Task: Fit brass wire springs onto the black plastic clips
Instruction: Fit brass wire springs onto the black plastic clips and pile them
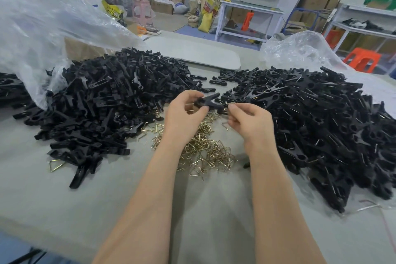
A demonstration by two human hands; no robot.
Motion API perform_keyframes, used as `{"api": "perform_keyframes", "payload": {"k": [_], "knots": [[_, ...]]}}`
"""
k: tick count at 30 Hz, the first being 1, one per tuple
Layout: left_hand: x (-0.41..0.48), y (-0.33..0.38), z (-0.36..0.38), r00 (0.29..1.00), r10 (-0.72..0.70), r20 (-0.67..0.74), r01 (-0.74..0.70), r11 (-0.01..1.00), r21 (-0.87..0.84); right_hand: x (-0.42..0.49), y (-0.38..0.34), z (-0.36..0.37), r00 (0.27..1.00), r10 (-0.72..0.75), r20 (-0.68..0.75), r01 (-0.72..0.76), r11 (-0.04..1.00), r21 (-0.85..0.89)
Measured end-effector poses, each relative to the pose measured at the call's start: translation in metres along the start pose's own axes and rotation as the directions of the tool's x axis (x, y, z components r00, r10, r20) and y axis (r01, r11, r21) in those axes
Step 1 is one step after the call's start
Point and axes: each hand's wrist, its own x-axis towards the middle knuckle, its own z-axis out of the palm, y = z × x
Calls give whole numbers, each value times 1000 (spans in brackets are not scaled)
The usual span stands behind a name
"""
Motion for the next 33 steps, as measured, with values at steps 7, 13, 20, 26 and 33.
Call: {"api": "perform_keyframes", "payload": {"k": [7,13,20,26,33], "knots": [[-3,-1,2,987,71,145,-80,995,55,3,-4,-15,982,165,95,-188,920,343],[-3,-1,3,970,146,196,-167,981,97,5,-2,-15,996,80,32,-83,993,89],[-6,1,2,952,198,232,-235,961,144,8,0,-20,992,80,94,-77,996,-41],[-6,1,1,950,184,252,-226,963,148,11,1,-24,989,91,115,-87,995,-41],[-6,1,1,946,177,273,-226,961,158,12,3,-26,992,83,98,-75,994,-85]]}}
